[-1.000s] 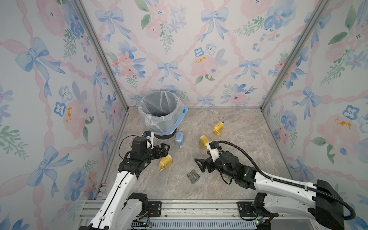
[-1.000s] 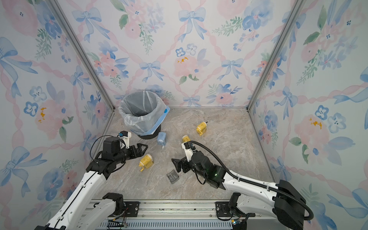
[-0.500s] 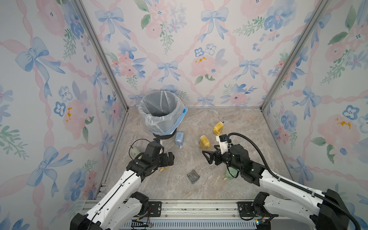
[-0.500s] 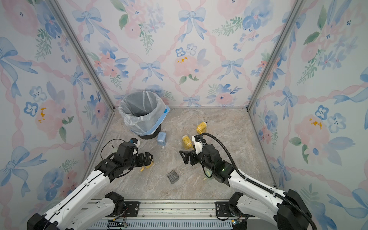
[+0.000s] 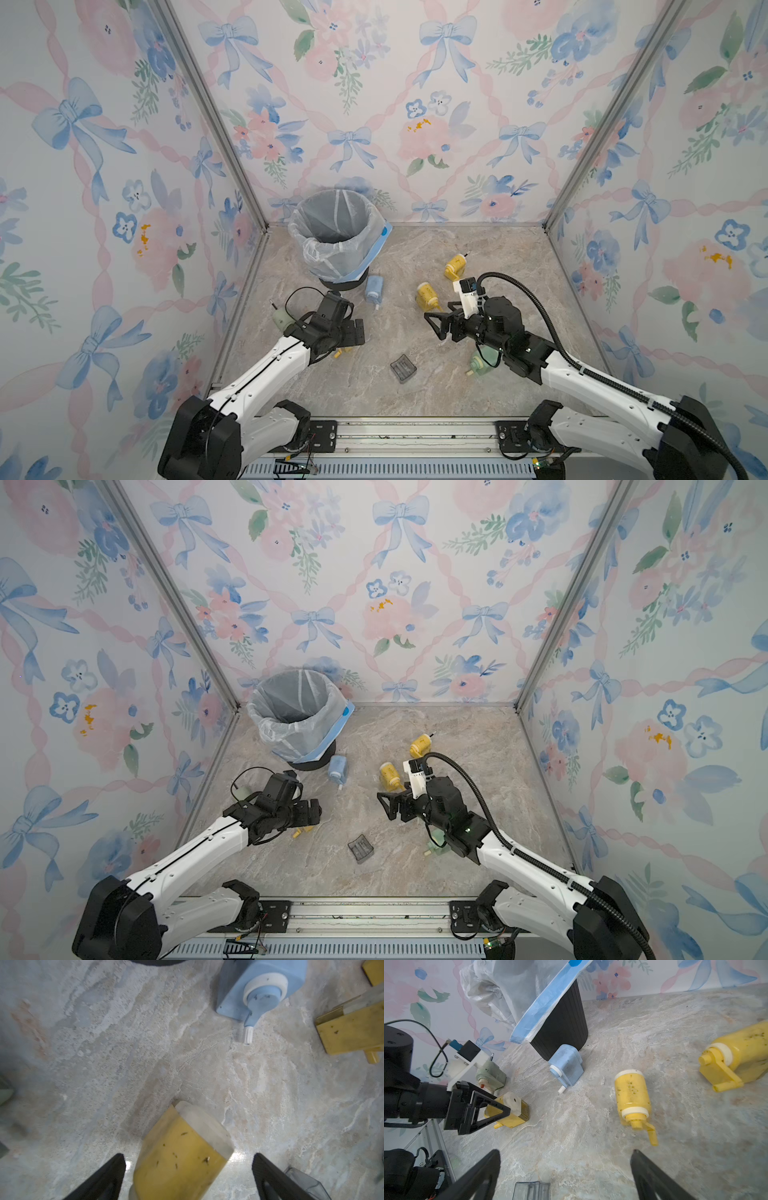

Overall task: Take out the pencil sharpener tray and clean the shavings
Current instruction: Pick up the pencil sharpener from the center of the board.

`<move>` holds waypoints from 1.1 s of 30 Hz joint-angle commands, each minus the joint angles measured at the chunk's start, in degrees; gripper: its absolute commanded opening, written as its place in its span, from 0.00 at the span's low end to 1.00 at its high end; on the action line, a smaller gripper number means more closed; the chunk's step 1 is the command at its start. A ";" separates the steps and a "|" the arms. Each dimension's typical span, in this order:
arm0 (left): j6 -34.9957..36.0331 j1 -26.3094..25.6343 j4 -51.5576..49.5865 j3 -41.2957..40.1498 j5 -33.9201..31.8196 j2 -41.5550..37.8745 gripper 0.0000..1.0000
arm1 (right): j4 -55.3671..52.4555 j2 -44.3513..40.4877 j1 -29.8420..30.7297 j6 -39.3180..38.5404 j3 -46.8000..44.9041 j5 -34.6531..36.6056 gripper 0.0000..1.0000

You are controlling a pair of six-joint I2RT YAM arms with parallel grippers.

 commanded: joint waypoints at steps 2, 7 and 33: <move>1.81 -0.27 1.19 0.53 2.97 2.45 0.98 | -0.61 -0.78 -1.37 0.56 1.49 -1.40 0.97; 1.73 -0.27 1.15 1.29 5.06 4.21 0.98 | -0.96 -0.11 -1.99 0.52 2.29 -1.87 0.97; 3.97 -8.18 3.33 1.91 -5.64 8.31 0.73 | -1.06 1.08 -2.10 1.51 3.33 -1.67 0.97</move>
